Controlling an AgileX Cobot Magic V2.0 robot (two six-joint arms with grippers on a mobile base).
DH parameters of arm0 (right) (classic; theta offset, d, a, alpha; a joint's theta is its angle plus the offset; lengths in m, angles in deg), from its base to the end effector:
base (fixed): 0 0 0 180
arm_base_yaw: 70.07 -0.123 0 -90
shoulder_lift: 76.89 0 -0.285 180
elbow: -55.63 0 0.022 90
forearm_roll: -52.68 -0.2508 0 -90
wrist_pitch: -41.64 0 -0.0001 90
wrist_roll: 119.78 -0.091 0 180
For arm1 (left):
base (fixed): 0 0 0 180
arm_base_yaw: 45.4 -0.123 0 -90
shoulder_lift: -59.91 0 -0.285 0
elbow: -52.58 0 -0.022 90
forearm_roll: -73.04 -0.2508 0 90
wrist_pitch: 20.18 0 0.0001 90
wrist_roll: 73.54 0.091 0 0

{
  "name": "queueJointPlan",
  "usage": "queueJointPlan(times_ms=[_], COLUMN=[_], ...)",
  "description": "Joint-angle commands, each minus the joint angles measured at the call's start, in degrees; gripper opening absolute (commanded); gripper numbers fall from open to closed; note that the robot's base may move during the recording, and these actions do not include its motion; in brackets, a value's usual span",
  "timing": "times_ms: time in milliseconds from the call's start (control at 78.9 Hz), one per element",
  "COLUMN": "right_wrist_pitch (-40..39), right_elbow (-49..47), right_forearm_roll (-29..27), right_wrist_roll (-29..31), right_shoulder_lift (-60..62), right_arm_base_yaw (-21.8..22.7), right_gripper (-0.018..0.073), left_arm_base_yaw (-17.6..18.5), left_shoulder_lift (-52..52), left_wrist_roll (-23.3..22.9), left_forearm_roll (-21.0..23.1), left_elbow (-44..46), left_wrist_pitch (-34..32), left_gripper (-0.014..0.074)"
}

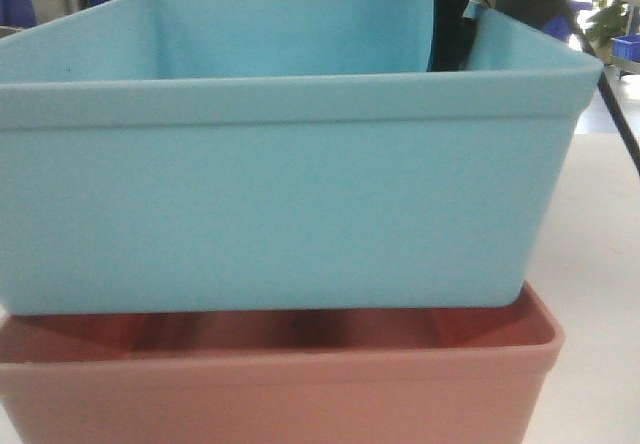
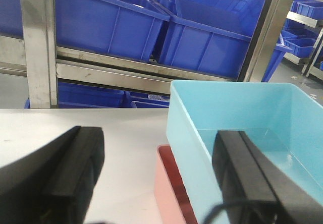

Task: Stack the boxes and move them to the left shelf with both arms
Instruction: 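Lift the light-blue box with the right gripper onto the pink box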

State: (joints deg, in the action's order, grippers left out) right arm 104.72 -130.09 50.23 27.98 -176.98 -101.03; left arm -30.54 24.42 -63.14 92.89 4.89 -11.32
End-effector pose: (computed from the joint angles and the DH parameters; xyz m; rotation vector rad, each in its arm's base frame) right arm 0.2868 0.1761 0.3224 0.0479 2.8076 0.3435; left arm 0.1005 -0.0316 0.3376 0.1200 1.6051 -0.3682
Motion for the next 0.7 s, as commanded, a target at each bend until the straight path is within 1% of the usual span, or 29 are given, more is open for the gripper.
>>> queueJointPlan(times_ms=[0, 114, 279, 418, 545, 684], right_wrist_pitch=[-3.9, -3.8, -4.6, -7.1, -7.9, -8.0], right_elbow=[-1.8, -1.6, 0.1, 3.3, 3.8, 3.8], right_forearm_roll=[-1.6, -2.4, -2.5, -3.2, -3.2, -3.1], right_wrist_roll=[0.1, 1.6, 1.6, 1.6, 1.6, 3.3], right_shoulder_lift=[2.8, 2.6, 2.6, 2.6, 2.6, 2.5], right_arm_base_yaw=[0.0, 0.0, 0.0, 0.0, 0.0, 0.0], right_gripper=[0.0057, 0.0057, 0.0057, 0.0057, 0.0057, 0.0057], left_arm_base_yaw=[0.0, 0.0, 0.0, 0.0, 0.0, 0.0], left_shoulder_lift=[-0.2, -0.2, -0.2, -0.2, -0.2, -0.2], left_wrist_roll=[0.1, 0.1, 0.1, 0.1, 0.1, 0.1], left_forearm_roll=[0.7, 0.7, 0.7, 0.7, 0.7, 0.7], left_elbow=[1.7, 1.7, 1.7, 1.7, 1.7, 1.7], left_wrist_pitch=[-4.2, -4.2, -4.2, -4.2, -4.2, -4.2], left_gripper=[0.0366, 0.0366, 0.0366, 0.0366, 0.0366, 0.0366])
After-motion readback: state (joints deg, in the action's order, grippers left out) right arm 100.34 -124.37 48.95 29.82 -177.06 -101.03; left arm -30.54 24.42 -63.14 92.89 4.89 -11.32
